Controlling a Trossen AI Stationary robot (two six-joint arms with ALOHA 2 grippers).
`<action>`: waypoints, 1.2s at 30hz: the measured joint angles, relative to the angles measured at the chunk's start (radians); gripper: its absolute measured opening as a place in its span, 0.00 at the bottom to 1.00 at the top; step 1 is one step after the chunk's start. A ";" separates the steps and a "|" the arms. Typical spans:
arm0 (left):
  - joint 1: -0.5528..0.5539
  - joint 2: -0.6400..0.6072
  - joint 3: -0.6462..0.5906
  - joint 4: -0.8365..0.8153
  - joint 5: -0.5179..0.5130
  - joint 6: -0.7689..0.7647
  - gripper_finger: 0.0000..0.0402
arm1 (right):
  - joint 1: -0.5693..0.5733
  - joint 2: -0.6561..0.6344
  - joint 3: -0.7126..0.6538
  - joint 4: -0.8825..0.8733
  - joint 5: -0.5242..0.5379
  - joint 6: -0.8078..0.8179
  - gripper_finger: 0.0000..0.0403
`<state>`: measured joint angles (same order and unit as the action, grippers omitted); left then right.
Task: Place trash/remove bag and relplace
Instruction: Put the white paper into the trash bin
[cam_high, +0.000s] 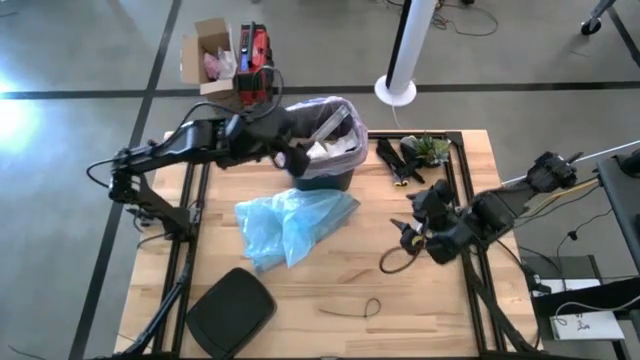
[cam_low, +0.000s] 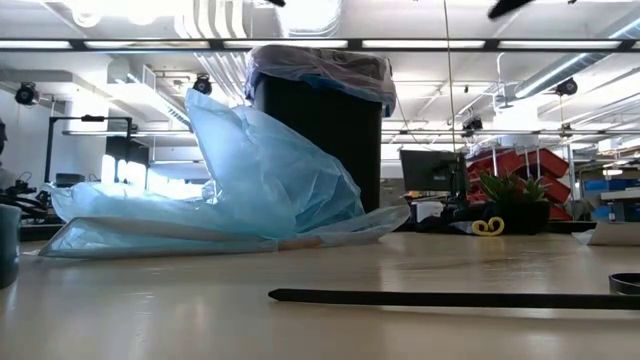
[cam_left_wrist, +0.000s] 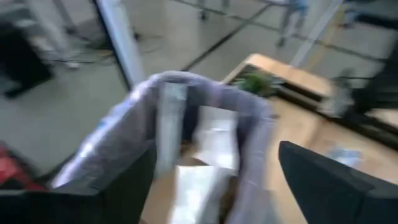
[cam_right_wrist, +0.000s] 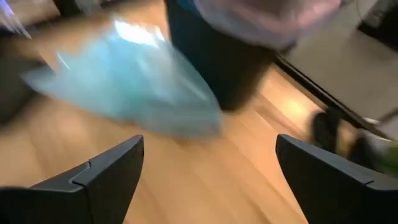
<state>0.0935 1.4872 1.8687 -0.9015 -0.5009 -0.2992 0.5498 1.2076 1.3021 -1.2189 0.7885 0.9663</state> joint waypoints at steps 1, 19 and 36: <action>-0.017 -0.016 0.000 -0.004 0.027 -0.013 0.83 | -0.024 0.000 0.000 -0.040 -0.041 -0.038 0.87; -0.394 -0.077 0.000 -0.005 0.095 -0.052 0.87 | -0.347 -0.028 -0.420 0.006 -0.658 -0.372 0.86; -0.479 -0.088 -0.006 -0.151 0.010 -0.085 0.87 | -0.420 -0.027 -0.584 0.152 -0.695 -0.511 0.86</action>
<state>-0.3853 1.3994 1.8631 -1.0526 -0.4913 -0.3843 0.1301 1.1810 0.7178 -1.0673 0.0933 0.4554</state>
